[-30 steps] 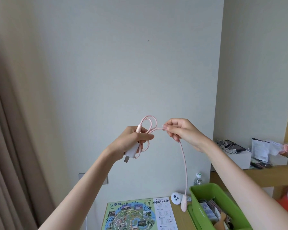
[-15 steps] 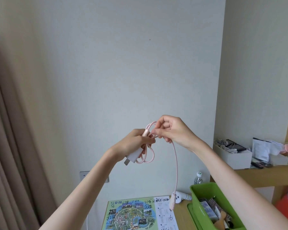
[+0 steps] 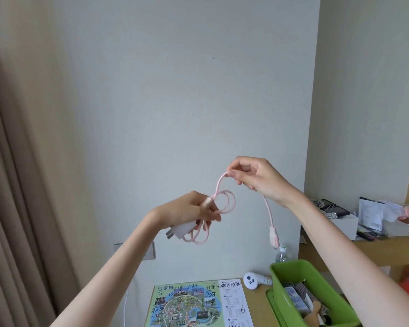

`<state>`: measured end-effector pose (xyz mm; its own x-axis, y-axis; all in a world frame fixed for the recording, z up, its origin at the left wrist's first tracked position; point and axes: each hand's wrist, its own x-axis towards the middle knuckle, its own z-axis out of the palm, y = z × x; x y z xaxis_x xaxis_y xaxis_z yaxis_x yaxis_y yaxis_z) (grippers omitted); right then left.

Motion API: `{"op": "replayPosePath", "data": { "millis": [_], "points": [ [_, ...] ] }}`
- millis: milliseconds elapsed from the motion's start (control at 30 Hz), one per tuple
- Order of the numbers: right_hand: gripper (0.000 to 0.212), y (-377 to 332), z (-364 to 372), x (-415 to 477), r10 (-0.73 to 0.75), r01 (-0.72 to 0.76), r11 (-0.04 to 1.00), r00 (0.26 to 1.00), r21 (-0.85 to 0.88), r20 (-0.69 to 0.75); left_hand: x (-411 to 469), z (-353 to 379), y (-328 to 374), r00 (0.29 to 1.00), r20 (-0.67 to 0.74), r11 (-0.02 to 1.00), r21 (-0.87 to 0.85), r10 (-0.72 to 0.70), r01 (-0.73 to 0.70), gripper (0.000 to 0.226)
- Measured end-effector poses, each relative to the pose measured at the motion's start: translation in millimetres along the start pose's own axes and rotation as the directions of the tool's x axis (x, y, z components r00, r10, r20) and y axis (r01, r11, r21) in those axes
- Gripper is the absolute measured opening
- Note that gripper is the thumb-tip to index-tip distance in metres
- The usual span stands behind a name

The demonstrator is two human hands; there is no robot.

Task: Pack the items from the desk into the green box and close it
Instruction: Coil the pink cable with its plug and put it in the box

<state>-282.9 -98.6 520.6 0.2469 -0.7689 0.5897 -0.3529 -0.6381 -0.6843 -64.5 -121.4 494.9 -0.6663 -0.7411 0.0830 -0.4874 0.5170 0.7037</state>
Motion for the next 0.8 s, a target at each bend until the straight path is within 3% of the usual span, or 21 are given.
{"op": "replayPosePath", "data": {
  "millis": [133,333,433,500,600,800],
  "points": [
    [0.015,3.7,4.9,5.6,0.071,-0.073,0.996,0.996,0.046,0.049,-8.9,10.4,22.3,0.981,0.152,0.992,-0.06,0.117,-0.109,0.008],
    [0.022,23.4,27.5,-8.6,0.197,-0.209,0.977,0.956,0.036,0.218,-13.8,0.2,42.1,0.955,0.084,0.95,-0.164,0.283,-0.267,0.01],
    [0.026,30.4,36.3,-15.0,0.241,-0.262,0.963,0.943,0.066,0.231,-13.7,-6.6,37.8,0.97,0.057,0.959,-0.174,0.237,-0.225,0.016],
    [0.035,33.0,39.3,-20.2,0.245,-0.267,0.962,0.935,0.055,0.256,-11.7,-12.2,30.0,0.992,-0.02,0.983,-0.139,0.121,-0.123,0.012],
    [0.035,33.6,43.4,-24.8,0.271,-0.265,0.962,0.913,-0.061,0.305,-3.3,-21.9,12.3,0.982,-0.184,0.998,-0.059,-0.042,0.031,0.025],
    [0.022,25.2,50.4,-21.8,0.261,-0.149,0.922,0.922,-0.357,0.288,12.1,-19.5,-8.1,0.843,-0.537,0.978,0.161,-0.029,0.136,0.03]
  ]
}}
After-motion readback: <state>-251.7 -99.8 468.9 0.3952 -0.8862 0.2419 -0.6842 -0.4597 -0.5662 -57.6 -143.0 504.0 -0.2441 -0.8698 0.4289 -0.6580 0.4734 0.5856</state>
